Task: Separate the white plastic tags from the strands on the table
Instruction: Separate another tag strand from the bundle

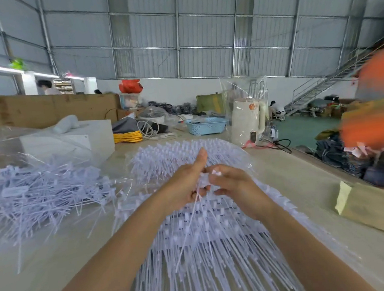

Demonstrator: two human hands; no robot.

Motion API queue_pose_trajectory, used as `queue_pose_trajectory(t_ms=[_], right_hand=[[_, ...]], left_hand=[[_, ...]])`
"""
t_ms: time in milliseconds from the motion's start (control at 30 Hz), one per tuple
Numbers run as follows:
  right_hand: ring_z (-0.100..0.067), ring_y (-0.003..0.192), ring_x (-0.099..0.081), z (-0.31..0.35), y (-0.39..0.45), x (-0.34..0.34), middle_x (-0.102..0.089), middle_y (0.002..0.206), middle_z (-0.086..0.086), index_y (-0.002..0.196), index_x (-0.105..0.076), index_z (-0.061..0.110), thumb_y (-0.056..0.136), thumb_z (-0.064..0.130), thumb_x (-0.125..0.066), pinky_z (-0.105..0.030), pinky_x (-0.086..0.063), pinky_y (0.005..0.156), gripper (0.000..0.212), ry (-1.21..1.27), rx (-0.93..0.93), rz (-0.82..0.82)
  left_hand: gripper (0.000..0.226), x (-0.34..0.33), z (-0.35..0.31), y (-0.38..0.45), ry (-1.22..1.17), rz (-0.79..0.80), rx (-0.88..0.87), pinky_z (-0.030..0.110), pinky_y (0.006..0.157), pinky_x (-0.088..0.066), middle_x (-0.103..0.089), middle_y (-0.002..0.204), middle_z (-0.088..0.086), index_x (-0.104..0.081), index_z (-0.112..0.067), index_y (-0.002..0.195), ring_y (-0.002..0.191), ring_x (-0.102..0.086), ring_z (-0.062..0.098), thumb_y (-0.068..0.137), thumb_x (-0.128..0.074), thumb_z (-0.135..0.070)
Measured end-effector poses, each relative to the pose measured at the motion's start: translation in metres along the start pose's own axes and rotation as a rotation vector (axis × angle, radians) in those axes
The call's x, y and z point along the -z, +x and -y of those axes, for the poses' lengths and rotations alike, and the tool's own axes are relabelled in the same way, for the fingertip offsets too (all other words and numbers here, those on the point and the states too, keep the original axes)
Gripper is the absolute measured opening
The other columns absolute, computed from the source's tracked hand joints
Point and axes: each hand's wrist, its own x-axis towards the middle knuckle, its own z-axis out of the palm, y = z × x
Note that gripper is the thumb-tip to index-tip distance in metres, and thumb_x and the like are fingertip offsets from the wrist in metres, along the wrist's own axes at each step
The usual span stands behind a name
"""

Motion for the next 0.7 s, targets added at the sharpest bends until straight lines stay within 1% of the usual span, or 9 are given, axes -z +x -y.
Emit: queue_pose_trajectory(t_ms=[100, 167, 267, 300, 367, 500, 567, 633, 700], right_hand=[[-0.015, 0.072, -0.062, -0.002, -0.002, -0.008, -0.062, 0.078, 0.002, 0.088, -0.058, 0.002, 0.092, 0.014, -0.057, -0.044, -0.051, 0.081, 0.012, -0.158, 0.092, 0.006], [-0.014, 0.071, -0.061, -0.004, -0.003, -0.008, -0.061, 0.076, 0.008, 0.096, -0.057, 0.007, 0.092, 0.007, -0.055, -0.045, -0.051, 0.083, 0.004, -0.206, 0.13, 0.027], [-0.019, 0.077, -0.062, -0.007, -0.002, -0.011, -0.062, 0.093, -0.007, 0.116, -0.05, 0.012, 0.091, 0.003, -0.057, -0.045, -0.045, 0.096, 0.028, -0.274, 0.141, 0.004], [-0.018, 0.081, -0.062, -0.008, -0.001, -0.011, -0.062, 0.096, -0.007, 0.117, -0.051, 0.014, 0.089, 0.004, -0.059, -0.043, -0.045, 0.097, 0.03, -0.268, 0.14, -0.019], [-0.018, 0.088, -0.064, -0.01, 0.001, -0.01, -0.065, 0.101, -0.004, 0.112, -0.056, 0.018, 0.086, 0.007, -0.064, -0.035, -0.051, 0.09, 0.029, -0.223, 0.134, -0.051], [-0.013, 0.075, -0.066, -0.011, 0.003, -0.007, -0.07, 0.092, -0.004, 0.103, -0.064, 0.017, 0.081, 0.003, -0.068, -0.022, -0.055, 0.067, 0.027, -0.036, 0.122, -0.078], [-0.013, 0.075, -0.066, -0.011, 0.005, -0.005, -0.069, 0.092, -0.008, 0.105, -0.064, 0.01, 0.079, -0.003, -0.069, -0.022, -0.055, 0.065, 0.029, 0.012, 0.163, -0.18], [-0.012, 0.074, -0.066, -0.012, 0.007, -0.004, -0.067, 0.092, -0.009, 0.104, -0.064, 0.009, 0.076, -0.008, -0.068, -0.021, -0.055, 0.063, 0.033, 0.112, 0.178, -0.312], [-0.01, 0.072, -0.065, -0.012, 0.009, -0.003, -0.066, 0.092, -0.007, 0.102, -0.064, 0.014, 0.076, -0.006, -0.07, -0.022, -0.055, 0.063, 0.034, 0.145, 0.188, -0.434]], left_hand=[[0.072, -0.01, -0.003, -0.001, -0.056, -0.019, 0.037, 0.021, 0.05, -0.043, -0.063, 0.075, 0.001, -0.054, -0.015, 0.11, 0.054, -0.056, 0.008, 0.081, -0.025, -0.075], [0.076, -0.012, -0.004, -0.003, -0.08, -0.033, 0.031, 0.022, 0.05, -0.043, -0.058, 0.087, 0.008, -0.046, -0.015, 0.126, 0.056, -0.055, 0.01, 0.082, -0.026, -0.074], [0.062, -0.015, -0.004, -0.007, -0.102, -0.02, -0.012, 0.022, 0.054, -0.039, -0.052, 0.08, 0.003, -0.045, -0.022, 0.109, 0.048, -0.05, 0.008, 0.078, -0.033, -0.075], [0.068, -0.015, -0.003, -0.006, -0.109, -0.053, -0.008, 0.027, 0.059, -0.039, -0.052, 0.083, 0.003, -0.038, -0.021, 0.117, 0.051, -0.048, 0.01, 0.077, -0.035, -0.075], [0.079, -0.013, -0.001, -0.003, -0.12, -0.121, -0.006, 0.032, 0.067, -0.042, -0.053, 0.091, 0.002, -0.016, -0.025, 0.138, 0.057, -0.05, 0.014, 0.08, -0.041, -0.073], [0.082, -0.009, 0.0, -0.001, -0.242, -0.111, 0.003, 0.03, 0.069, -0.049, -0.06, 0.105, 0.008, -0.008, -0.027, 0.141, 0.071, -0.059, 0.016, 0.085, -0.061, -0.052], [0.082, -0.007, 0.0, -0.002, -0.313, -0.099, 0.005, 0.025, 0.065, -0.049, -0.062, 0.104, 0.013, -0.013, -0.018, 0.141, 0.074, -0.059, 0.015, 0.083, -0.072, -0.022], [0.058, -0.005, -0.002, -0.001, -0.362, -0.071, -0.005, 0.02, 0.063, -0.051, -0.066, 0.09, 0.015, -0.036, -0.001, 0.127, 0.072, -0.063, 0.014, 0.08, -0.069, 0.005], [0.036, -0.005, -0.003, -0.004, -0.275, -0.033, 0.002, 0.016, 0.063, -0.053, -0.066, 0.088, 0.016, -0.055, 0.015, 0.112, 0.071, -0.065, 0.013, 0.078, -0.066, 0.013]])
